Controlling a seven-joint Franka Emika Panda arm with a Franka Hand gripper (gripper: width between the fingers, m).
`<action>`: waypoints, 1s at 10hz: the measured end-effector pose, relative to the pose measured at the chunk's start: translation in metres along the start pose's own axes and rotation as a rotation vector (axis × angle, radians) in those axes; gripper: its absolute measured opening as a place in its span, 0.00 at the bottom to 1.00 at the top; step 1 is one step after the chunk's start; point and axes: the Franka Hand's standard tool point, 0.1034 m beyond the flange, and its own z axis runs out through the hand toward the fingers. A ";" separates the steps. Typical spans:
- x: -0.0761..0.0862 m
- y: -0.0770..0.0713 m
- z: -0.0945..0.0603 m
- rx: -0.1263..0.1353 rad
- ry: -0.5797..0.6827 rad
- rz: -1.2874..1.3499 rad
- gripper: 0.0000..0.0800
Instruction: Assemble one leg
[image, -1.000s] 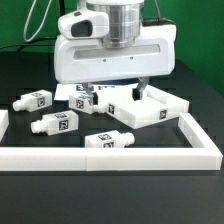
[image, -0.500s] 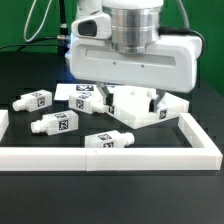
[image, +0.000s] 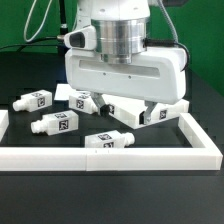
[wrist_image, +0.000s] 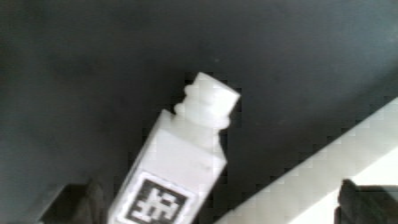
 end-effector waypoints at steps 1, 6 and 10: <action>0.009 0.012 0.008 -0.002 -0.006 0.033 0.81; 0.005 0.014 0.034 -0.009 -0.013 0.041 0.81; 0.005 0.016 0.039 -0.010 -0.011 0.043 0.48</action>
Offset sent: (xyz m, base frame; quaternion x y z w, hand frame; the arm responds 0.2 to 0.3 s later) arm 0.0098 -0.0078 -0.0291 0.0171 -0.0038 0.0475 0.9987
